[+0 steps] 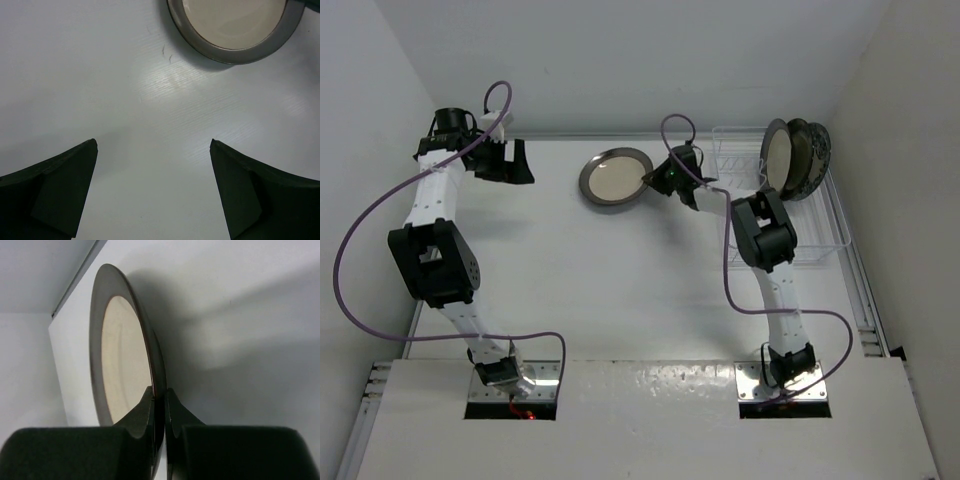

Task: Load the plates into the dish rack

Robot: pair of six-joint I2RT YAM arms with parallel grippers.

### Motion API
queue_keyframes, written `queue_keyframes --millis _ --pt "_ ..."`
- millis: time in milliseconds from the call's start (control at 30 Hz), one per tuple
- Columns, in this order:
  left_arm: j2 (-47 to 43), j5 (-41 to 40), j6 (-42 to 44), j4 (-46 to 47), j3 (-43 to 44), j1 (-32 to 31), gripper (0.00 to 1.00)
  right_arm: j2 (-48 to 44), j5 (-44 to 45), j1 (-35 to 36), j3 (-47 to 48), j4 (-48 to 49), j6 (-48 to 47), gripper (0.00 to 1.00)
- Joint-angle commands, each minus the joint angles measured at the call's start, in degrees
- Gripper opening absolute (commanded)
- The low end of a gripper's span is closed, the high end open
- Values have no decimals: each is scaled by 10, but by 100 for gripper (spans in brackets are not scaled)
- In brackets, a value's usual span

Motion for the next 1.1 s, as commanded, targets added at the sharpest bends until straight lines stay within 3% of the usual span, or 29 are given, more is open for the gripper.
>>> queue_keyframes --millis 0,100,400,567,767,1067 --pt "-18 14 1 6 21 7 100 -126 -27 -24 21 53 -57 0" --pt "-18 19 1 6 21 7 100 -184 -7 -49 60 10 -151 0" --pt "-18 31 1 6 21 7 100 -334 23 -134 57 -28 -296 0" --pt "-18 37 6 6 21 7 100 -405 91 -186 58 -79 -481 0" --pt "-13 42 7 6 21 7 100 -437 141 -210 50 -130 -687 0" --pt "-8 47 1 6 21 7 100 -462 224 -208 -21 -100 -797 0"
